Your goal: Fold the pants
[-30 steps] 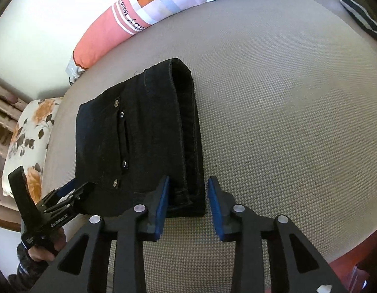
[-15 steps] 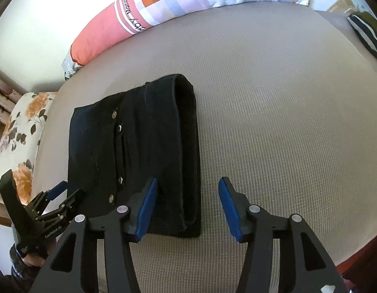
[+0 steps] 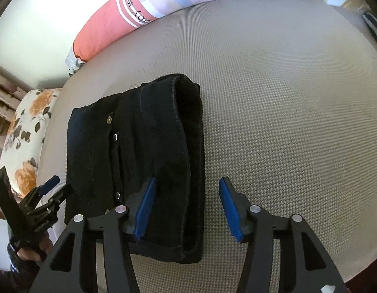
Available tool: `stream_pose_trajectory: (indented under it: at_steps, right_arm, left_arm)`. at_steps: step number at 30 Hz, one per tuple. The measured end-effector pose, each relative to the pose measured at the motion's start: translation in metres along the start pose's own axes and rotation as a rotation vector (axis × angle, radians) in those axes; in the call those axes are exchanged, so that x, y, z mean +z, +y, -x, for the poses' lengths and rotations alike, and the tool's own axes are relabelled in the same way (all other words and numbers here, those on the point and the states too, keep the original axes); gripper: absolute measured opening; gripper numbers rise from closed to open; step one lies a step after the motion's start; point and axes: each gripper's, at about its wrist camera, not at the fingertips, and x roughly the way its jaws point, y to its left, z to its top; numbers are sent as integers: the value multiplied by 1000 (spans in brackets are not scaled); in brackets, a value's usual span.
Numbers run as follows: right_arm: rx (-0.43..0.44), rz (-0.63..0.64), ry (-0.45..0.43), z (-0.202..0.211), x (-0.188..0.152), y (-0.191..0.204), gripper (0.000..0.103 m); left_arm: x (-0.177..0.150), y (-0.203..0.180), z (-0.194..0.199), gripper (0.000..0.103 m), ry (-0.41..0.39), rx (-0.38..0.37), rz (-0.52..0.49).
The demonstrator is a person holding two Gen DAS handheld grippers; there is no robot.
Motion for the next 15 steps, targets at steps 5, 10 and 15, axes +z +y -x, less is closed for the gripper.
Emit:
stream_pose_trajectory:
  at_steps: [5, 10, 15]
  right_arm:
    - [70, -22, 31, -10, 2, -13, 53]
    - [151, -27, 52, -14, 6, -23, 53]
    - [223, -10, 75, -17, 11, -27, 53]
  left_arm:
    - [7, 13, -5, 72, 14, -17, 32]
    - [12, 22, -13, 72, 44, -64, 67]
    - [16, 35, -24, 72, 87, -180, 145]
